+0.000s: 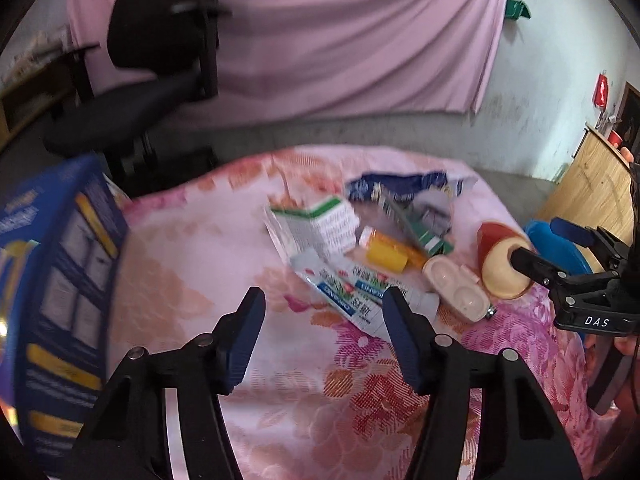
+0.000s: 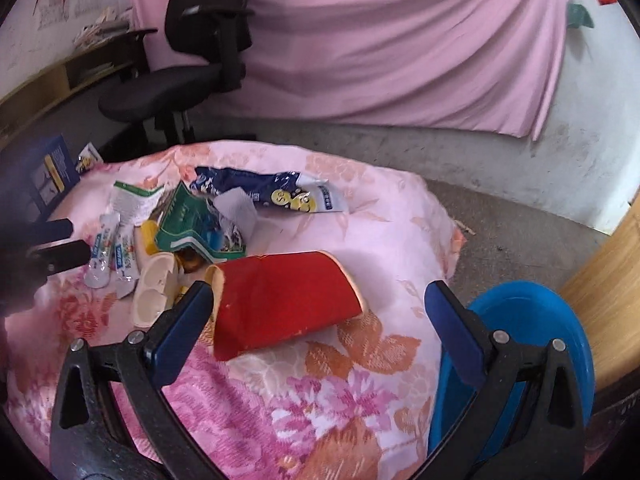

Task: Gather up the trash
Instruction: 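Reach the right gripper to the red paper cup and grasp it, then drop the red cup into the blue basin while the left gripper grasps a tube, then return the right gripper to the bed and grasp the green battery, then carry the battery to the blue basin and release it while the left gripper drops its tube there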

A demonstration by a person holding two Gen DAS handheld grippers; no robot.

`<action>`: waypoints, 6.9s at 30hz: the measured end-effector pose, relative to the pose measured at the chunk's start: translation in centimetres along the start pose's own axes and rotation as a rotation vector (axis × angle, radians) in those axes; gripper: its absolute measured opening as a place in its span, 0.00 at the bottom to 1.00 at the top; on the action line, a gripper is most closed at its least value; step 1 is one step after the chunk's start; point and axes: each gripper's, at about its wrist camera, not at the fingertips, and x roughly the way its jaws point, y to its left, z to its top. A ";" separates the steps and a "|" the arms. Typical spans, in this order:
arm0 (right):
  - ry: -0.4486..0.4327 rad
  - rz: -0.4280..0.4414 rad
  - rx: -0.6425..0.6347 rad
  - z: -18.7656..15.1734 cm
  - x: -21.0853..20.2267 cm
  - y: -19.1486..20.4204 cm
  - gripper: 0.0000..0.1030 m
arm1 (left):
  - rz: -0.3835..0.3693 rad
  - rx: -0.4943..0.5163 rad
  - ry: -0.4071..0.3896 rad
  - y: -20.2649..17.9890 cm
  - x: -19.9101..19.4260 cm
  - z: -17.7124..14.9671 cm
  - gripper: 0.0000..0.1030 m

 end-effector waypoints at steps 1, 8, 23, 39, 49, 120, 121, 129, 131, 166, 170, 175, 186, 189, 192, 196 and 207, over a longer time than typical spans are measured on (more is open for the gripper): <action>0.013 0.003 -0.010 0.2 0.5 0.0 1.00 | -0.003 -0.007 0.018 0.0 0.4 0.1 0.51; 0.065 0.071 -0.022 0.4 1.8 -0.1 1.00 | -0.027 -0.025 0.068 -0.1 1.2 0.4 0.24; -0.006 0.136 0.069 -0.8 -0.7 -0.3 1.00 | -0.036 -0.055 0.009 -1.2 -1.3 -0.8 0.00; -0.041 0.145 0.135 -1.2 -1.5 -1.4 1.00 | -0.001 -0.093 0.063 -1.0 1.6 0.9 0.43; -0.059 0.113 0.110 -1.3 -2.0 -0.8 1.00 | 0.007 -0.086 0.037 -1.0 1.1 0.4 0.09; -0.561 -0.341 0.441 -7.0 -14.4 -12.2 1.00 | -0.220 0.062 -0.411 -17.2 -4.6 7.1 0.97; -0.591 -0.338 0.419 -6.6 -14.8 -11.2 1.00 | -0.197 0.053 -0.441 -16.3 -5.4 6.8 0.97; -0.759 -0.304 0.292 -3.2 -15.3 -3.7 1.00 | -0.029 0.008 -0.609 -8.6 -10.4 4.0 0.98; -0.740 -0.244 0.265 -2.2 -14.7 -2.3 1.00 | 0.024 0.007 -0.644 -6.9 -11.3 3.1 0.98; -0.006 0.162 0.036 -1.0 -2.0 2.9 0.46 | -0.072 -0.062 0.051 -0.7 1.4 0.6 0.47; 0.035 0.222 0.018 -1.4 -1.8 3.3 0.46 | -0.066 -0.055 0.061 -1.2 2.0 1.1 0.42; 0.084 0.242 -0.016 -1.4 -0.9 4.2 0.47 | -0.060 -0.052 0.065 -1.2 2.1 1.2 0.41; 0.135 0.264 -0.028 -0.7 1.1 5.2 0.48 | -0.073 -0.067 0.072 -1.3 2.8 1.7 0.41; 0.141 0.264 -0.011 -0.6 1.3 4.8 0.38 | -0.078 -0.076 0.076 -1.4 3.1 2.0 0.41; 0.124 0.253 0.011 -0.7 0.9 4.0 0.38 | -0.080 -0.087 0.081 -1.6 3.4 2.1 0.41; 0.093 0.249 0.063 -0.7 0.3 2.4 0.38 | -0.056 -0.077 0.093 -2.3 3.9 2.3 0.39; 0.098 0.229 0.090 -0.7 0.6 2.0 0.38 | 0.027 0.026 0.116 -3.7 4.3 1.6 0.21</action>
